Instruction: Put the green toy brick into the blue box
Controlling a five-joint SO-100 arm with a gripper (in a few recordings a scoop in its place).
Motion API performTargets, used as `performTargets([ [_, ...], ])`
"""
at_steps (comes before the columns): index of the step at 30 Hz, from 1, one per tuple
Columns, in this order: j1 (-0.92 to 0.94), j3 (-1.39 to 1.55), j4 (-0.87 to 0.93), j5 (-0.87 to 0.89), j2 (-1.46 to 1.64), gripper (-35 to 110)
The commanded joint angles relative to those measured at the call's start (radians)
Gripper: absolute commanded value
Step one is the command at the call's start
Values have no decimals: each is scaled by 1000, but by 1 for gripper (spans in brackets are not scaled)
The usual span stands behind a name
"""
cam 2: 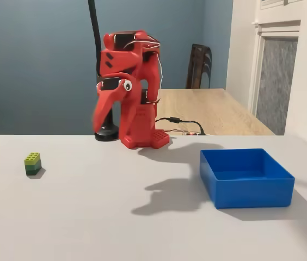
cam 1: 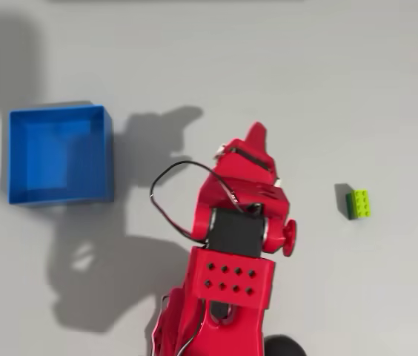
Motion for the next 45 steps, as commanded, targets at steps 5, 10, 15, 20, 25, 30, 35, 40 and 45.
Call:
performTargets([
  [5,153,-147,78,35,-124,33],
  [10,262,-193,103,41,-212,34],
  [15,359,-233,101,41,-285,34],
  [20,440,-308,95,38,-365,35],
  [25,518,-359,64,23,-468,34],
  [30,581,-387,6,6,-563,34],
  [35,620,-402,-34,-3,-632,34],
  [40,646,-411,-71,-5,-689,34],
  [45,667,-422,-110,-6,-738,34],
])
